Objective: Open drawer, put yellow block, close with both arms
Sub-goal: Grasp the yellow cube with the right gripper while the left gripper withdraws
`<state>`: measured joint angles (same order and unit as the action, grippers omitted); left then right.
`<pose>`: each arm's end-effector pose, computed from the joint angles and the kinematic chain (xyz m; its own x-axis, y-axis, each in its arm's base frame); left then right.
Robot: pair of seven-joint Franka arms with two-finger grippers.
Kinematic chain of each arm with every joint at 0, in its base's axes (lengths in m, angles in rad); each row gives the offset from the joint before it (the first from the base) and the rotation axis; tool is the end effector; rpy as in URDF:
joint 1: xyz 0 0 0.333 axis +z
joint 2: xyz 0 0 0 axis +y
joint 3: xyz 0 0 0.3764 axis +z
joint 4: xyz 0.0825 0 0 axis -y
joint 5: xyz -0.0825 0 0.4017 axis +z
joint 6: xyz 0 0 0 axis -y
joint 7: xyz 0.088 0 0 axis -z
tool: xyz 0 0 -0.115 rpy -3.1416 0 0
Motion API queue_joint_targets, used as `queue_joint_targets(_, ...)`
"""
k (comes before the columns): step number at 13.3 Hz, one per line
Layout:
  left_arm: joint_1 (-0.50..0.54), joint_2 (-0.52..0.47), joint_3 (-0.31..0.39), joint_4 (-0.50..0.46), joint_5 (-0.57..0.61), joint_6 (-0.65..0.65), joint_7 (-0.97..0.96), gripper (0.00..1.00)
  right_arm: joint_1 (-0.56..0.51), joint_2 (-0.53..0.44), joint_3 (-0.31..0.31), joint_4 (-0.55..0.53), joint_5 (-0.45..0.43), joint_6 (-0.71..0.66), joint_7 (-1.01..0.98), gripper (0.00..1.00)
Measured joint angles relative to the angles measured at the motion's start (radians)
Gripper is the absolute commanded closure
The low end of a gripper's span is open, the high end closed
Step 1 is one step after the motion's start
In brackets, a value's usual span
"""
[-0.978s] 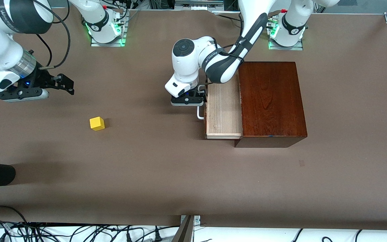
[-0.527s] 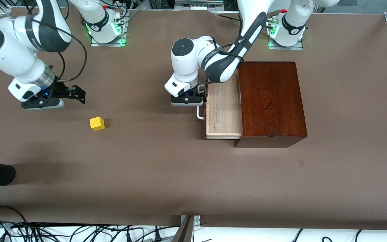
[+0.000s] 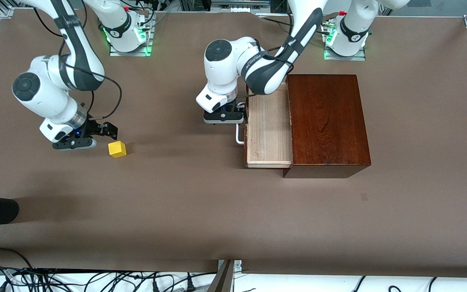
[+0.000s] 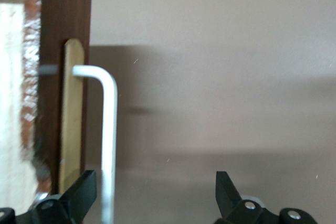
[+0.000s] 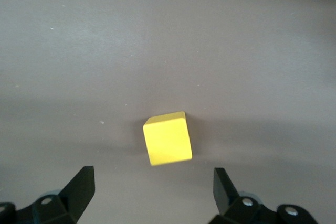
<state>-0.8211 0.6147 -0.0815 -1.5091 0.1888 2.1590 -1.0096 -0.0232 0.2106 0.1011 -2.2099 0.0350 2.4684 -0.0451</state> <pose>0.4881 -0.5853 0.3418 0.9933 0.0189 0.1138 0.0227 -0.9992 -0.0323 0.5783 0.0441 0.3265 0.9945 0.0921 0.0500 0.0943 -0.9947 -0.0420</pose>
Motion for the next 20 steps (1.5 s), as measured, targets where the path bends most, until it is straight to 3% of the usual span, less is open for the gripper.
queue_joint_targets(4, 0.018, -0.061, 0.002, -0.002, -0.003, -0.125, 0.025, 0.0, 0.0, 0.11, 0.0, -0.025, 0.0, 0.152, -0.018, 0.0)
queue_joint_targets(8, 0.109, -0.248, -0.027, -0.005, -0.023, -0.301, 0.063, 0.0, 0.0, 0.18, 0.001, -0.034, 0.0, 0.237, -0.037, 0.0)
queue_joint_targets(11, 0.232, -0.384, -0.059, -0.049, -0.095, -0.341, 0.076, 0.0, 0.0, 0.2, 0.001, -0.034, 0.0, 0.257, -0.05, 0.0)
queue_joint_targets(12, 0.289, -0.418, -0.067, -0.071, -0.118, -0.343, 0.117, 0.0, 0.0, 0.201, 0.002, -0.034, 0.0, 0.258, -0.052, 0.07)
queue_joint_targets(13, 0.349, -0.451, -0.073, -0.095, -0.131, -0.347, 0.179, 0.0, 0.0, 0.202, 0.002, -0.034, 0.0, 0.259, -0.058, 0.34)
queue_joint_targets(14, 0.406, -0.485, -0.076, -0.118, -0.136, -0.359, 0.25, 0.0, 0.0, 0.202, 0.002, -0.034, 0.0, 0.259, -0.069, 0.8)
queue_joint_targets(15, 0.459, -0.518, -0.077, -0.136, -0.138, -0.379, 0.323, 0.0, 0.0, 0.202, 0.002, -0.034, 0.0, 0.26, -0.087, 1.0)
queue_joint_targets(18, 0.581, -0.598, -0.066, -0.158, -0.159, -0.443, 0.521, 0.0, 0.0, 0.202, 0.002, -0.034, 0.0, 0.26, -0.103, 1.0)
queue_joint_targets(20, 0.608, -0.632, -0.005, -0.167, -0.166, -0.463, 0.629, 0.0, 0.0, 0.203, 0.002, -0.034, 0.0, 0.259, -0.107, 1.0)
